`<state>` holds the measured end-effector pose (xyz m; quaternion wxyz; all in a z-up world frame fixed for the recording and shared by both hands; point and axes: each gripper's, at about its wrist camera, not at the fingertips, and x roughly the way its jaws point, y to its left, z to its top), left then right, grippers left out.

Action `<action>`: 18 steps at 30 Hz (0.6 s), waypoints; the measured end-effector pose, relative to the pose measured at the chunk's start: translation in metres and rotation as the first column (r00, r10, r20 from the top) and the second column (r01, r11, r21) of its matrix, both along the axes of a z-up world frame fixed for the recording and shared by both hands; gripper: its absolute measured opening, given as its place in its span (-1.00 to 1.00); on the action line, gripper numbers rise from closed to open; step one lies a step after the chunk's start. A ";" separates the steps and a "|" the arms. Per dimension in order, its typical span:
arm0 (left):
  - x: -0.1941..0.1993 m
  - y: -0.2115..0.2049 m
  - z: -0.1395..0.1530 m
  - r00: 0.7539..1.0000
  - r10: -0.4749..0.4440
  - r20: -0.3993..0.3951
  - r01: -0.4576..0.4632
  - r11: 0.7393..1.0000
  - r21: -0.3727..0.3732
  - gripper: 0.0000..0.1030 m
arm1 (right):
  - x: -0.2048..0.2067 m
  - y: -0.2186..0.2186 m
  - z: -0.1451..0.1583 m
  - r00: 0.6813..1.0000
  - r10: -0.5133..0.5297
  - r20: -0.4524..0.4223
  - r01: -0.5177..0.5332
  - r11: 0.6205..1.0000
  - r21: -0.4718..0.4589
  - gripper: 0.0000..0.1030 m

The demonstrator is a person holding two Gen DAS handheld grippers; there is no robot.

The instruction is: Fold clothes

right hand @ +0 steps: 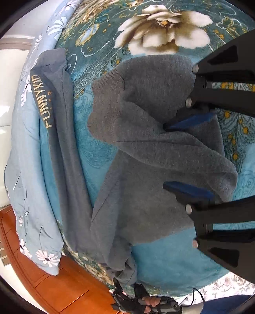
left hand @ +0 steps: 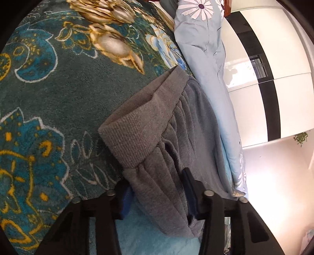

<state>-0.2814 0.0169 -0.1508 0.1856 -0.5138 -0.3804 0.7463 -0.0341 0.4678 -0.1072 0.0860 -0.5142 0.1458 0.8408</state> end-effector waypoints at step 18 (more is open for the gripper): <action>0.038 -0.055 0.050 0.979 0.078 -0.186 -0.059 0.993 0.105 -0.85 | 0.122 0.112 0.125 0.849 -0.327 -0.415 0.244 0.939 -0.241 -0.86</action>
